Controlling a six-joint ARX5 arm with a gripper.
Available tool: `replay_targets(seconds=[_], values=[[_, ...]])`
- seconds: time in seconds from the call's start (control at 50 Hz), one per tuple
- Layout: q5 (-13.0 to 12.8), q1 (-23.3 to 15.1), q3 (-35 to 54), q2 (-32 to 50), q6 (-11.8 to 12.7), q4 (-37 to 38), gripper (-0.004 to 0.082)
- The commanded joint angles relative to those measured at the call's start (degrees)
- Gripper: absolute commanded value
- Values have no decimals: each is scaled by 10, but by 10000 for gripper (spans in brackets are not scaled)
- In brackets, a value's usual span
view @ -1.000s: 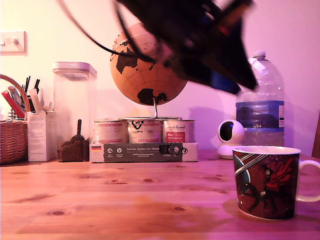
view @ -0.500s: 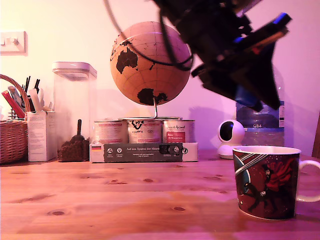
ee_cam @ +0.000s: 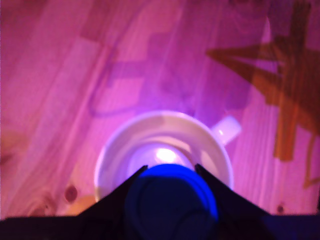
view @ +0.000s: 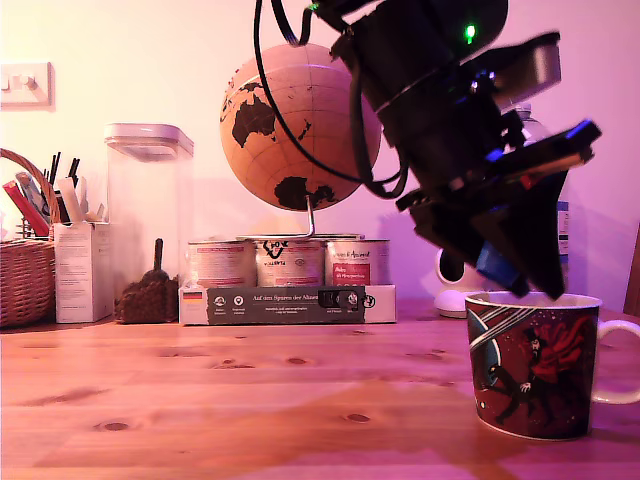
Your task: Pick up the coffee capsules from the table one by one and drop them inside the nearest coffee cup
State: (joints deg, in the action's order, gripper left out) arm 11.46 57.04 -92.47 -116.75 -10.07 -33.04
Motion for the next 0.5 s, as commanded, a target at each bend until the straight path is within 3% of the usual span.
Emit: replay_targets(seconds=[0.0, 0.4, 0.48], values=[[0, 4, -4, -16, -5, 1, 214], [0, 9, -4, -16, -5, 18, 223], [0, 11, -4, -16, -5, 18, 297]])
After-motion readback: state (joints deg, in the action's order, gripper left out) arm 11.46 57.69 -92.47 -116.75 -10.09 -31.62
